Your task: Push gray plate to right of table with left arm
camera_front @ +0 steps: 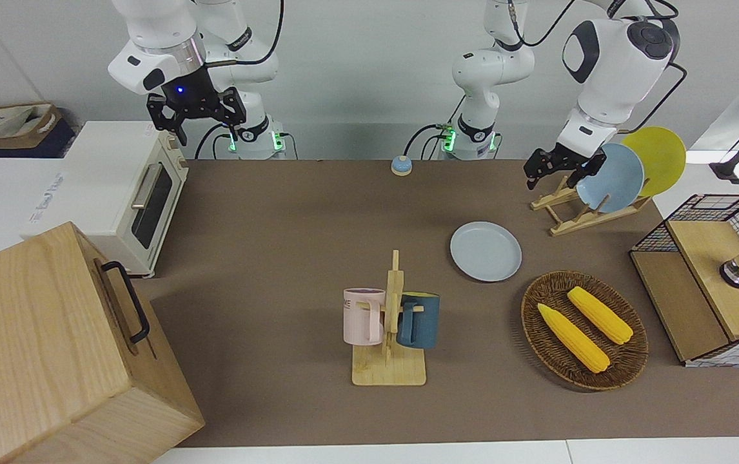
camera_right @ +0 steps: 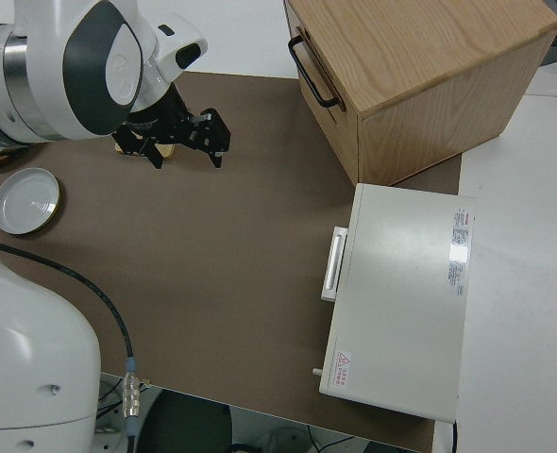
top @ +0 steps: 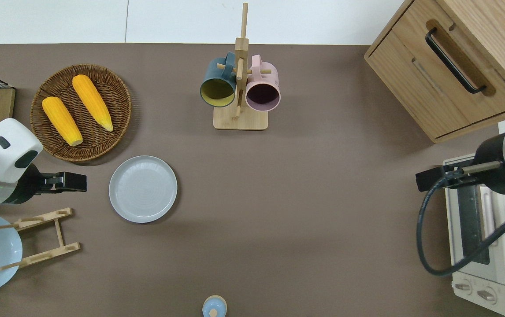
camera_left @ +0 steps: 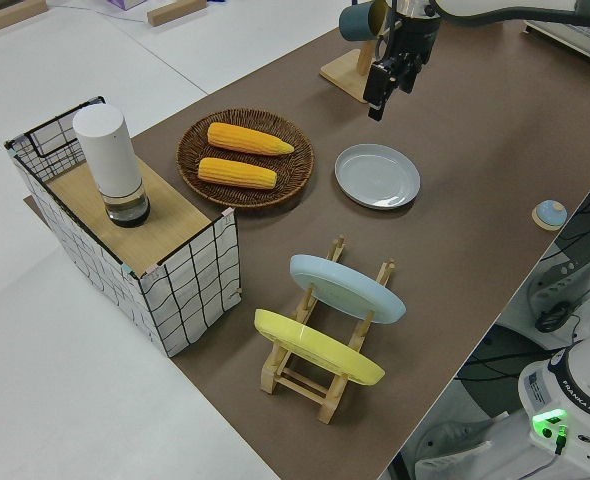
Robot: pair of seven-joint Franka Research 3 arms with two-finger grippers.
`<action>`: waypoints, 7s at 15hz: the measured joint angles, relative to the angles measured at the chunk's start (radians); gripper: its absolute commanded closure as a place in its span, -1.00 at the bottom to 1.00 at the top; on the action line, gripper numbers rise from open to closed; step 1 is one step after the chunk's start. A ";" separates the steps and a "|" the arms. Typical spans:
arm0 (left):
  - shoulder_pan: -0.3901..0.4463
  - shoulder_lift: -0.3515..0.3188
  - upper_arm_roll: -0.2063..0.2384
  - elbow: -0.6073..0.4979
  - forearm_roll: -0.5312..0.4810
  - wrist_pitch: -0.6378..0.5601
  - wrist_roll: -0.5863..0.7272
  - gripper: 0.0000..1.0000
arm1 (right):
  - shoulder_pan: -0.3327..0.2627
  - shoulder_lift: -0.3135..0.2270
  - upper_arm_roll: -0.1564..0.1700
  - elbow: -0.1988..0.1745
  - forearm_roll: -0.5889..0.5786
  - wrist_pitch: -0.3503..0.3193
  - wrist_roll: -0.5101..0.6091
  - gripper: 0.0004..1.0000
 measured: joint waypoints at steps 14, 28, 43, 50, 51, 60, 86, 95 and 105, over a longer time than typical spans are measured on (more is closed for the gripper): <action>0.000 0.008 -0.002 -0.009 0.000 0.009 0.003 -1.00 | 0.000 0.000 0.000 0.000 0.000 0.000 0.000 -0.97; 0.003 0.022 0.002 -0.079 0.000 0.080 -0.055 -1.00 | 0.000 0.000 0.000 0.000 0.000 0.000 0.000 -0.97; 0.001 0.023 -0.015 -0.368 0.000 0.415 -0.140 -1.00 | 0.000 0.000 0.000 0.000 0.000 0.000 0.000 -0.97; 0.001 0.028 -0.014 -0.473 -0.001 0.560 -0.143 -1.00 | 0.000 0.000 0.000 0.000 0.000 0.000 0.000 -0.97; 0.002 0.030 -0.013 -0.485 -0.002 0.571 -0.143 -1.00 | 0.000 0.000 0.000 0.000 0.000 0.000 0.000 -0.97; 0.002 0.087 -0.014 -0.538 -0.003 0.703 -0.143 -1.00 | 0.000 0.000 0.000 0.000 0.000 0.000 0.000 -0.97; -0.005 0.098 -0.017 -0.561 -0.011 0.757 -0.190 1.00 | 0.000 0.000 0.000 0.000 0.000 0.000 0.000 -0.97; -0.148 0.096 -0.038 -0.559 -0.011 0.756 -0.429 1.00 | 0.000 0.000 0.000 0.000 0.000 0.000 0.000 -0.97; -0.336 0.094 -0.048 -0.535 -0.011 0.756 -0.696 1.00 | 0.000 0.000 0.000 0.000 0.000 0.000 0.000 -0.97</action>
